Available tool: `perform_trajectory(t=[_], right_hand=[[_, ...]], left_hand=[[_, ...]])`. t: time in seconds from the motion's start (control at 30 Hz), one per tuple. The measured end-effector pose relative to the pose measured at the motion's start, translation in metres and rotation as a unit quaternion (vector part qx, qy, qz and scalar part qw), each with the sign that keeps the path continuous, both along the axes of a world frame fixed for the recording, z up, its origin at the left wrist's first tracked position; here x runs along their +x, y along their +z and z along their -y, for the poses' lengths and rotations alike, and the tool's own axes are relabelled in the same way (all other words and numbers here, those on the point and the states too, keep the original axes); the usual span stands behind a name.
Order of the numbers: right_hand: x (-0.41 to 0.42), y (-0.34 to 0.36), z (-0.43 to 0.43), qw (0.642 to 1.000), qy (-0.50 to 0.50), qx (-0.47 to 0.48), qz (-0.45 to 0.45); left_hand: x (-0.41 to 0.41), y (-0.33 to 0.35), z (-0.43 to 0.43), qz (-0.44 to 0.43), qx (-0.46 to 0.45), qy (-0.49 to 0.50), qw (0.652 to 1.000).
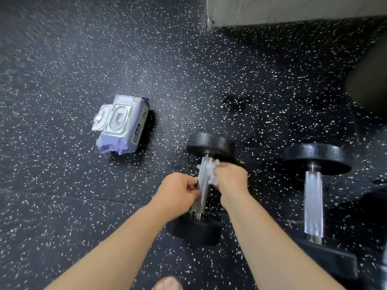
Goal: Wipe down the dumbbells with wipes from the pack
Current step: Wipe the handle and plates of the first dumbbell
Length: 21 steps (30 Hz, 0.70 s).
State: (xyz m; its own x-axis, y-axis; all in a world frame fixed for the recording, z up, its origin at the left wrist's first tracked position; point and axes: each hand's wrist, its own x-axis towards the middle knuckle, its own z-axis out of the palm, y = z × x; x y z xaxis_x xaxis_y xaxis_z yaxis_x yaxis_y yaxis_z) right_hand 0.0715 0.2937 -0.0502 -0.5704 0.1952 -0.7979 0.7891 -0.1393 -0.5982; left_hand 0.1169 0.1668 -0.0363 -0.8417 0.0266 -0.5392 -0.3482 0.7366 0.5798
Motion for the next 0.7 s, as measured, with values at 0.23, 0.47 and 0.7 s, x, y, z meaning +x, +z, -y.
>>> perform_trajectory(t=[0.23,0.47,0.7], right_hand=[[0.055,0.012,-0.007,0.985,0.166,-0.010,0.043],[-0.019,-0.026,-0.006,0.992,-0.023,-0.110,0.064],[0.042,-0.014,-0.013,0.978,0.166,-0.120,0.033]], left_hand=[[-0.001,-0.001,0.000,-0.004,0.004,0.011,1.000],[-0.002,0.003,-0.002,0.012,-0.019,-0.004,1.000],[-0.001,-0.001,-0.003,-0.015,-0.056,-0.005,0.998]])
